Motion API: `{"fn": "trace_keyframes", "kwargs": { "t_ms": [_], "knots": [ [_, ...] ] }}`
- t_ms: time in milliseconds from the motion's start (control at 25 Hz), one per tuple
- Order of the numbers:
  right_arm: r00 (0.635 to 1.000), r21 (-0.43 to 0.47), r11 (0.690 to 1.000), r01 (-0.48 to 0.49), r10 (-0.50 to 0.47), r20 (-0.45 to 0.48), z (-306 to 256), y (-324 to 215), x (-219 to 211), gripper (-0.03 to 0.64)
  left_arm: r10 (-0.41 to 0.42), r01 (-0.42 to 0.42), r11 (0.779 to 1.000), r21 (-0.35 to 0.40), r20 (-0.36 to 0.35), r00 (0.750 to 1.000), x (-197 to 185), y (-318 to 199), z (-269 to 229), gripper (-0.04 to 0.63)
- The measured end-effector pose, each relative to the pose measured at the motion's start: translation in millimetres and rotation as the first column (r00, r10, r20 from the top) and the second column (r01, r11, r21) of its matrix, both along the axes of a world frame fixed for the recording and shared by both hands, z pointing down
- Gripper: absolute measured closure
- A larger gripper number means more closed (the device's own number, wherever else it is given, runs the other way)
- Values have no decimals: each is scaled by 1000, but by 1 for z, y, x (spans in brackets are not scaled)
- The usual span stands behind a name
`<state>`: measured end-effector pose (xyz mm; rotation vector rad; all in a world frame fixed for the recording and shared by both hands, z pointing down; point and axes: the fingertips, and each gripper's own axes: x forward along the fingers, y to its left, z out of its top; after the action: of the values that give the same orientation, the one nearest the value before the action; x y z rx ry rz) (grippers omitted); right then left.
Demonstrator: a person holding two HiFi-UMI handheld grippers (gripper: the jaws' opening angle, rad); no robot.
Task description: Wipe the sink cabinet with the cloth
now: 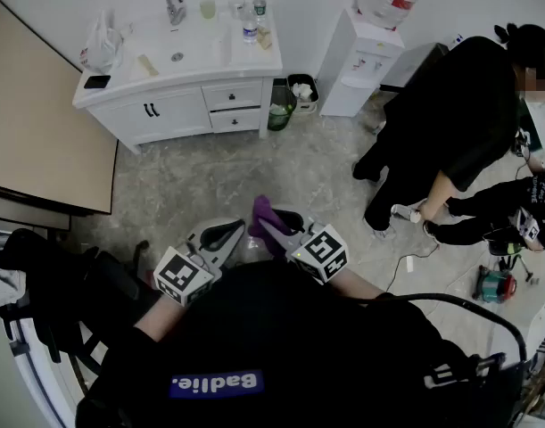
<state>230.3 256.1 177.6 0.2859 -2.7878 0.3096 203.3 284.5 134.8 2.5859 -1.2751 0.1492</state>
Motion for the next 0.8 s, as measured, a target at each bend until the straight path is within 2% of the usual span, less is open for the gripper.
{"fn": "trace_keyframes", "kwargs": {
  "t_ms": [440,800],
  "knots": [
    [1000,-9,1000,6,-6,19,-1,-12,9,543,-16,16,1000,-4,21,1000,7,-10,-4,606],
    [999,-35,999,39,-38,31,6,-52,27,543,-85,85,996,0,41,996,23,-47,-1,606]
  ]
}}
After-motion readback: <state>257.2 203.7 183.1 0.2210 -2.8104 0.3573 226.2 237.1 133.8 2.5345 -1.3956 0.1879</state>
